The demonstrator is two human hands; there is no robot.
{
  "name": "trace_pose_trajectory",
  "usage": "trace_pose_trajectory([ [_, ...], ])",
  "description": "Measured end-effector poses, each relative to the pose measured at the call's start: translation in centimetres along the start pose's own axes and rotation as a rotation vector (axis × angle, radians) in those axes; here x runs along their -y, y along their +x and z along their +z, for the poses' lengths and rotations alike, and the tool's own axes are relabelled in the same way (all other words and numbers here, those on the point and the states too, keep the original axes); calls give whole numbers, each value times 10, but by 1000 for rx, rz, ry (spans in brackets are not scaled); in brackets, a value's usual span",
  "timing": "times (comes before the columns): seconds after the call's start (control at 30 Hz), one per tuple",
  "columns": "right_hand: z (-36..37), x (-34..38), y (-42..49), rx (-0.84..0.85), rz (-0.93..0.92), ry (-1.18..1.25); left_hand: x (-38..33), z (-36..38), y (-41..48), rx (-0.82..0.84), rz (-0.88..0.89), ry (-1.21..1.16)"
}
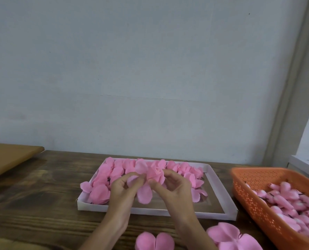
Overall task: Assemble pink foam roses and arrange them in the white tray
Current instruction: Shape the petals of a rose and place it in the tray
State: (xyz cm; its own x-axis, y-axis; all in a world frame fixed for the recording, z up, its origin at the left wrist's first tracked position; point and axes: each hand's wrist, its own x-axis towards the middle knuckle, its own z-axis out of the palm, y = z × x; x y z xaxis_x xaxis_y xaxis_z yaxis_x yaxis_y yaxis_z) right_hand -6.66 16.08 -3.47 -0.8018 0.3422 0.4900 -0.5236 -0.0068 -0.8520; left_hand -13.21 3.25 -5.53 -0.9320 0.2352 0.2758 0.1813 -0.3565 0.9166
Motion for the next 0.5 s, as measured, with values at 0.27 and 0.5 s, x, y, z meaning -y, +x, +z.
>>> trace_pose_trajectory([
  [0.27,3,-2,-1,17,-34,-137,-6,-4,1,5,39,-52],
  [0.5,5,-3,-3,9,-88,-200,-7,-5,3,-28,99,1],
])
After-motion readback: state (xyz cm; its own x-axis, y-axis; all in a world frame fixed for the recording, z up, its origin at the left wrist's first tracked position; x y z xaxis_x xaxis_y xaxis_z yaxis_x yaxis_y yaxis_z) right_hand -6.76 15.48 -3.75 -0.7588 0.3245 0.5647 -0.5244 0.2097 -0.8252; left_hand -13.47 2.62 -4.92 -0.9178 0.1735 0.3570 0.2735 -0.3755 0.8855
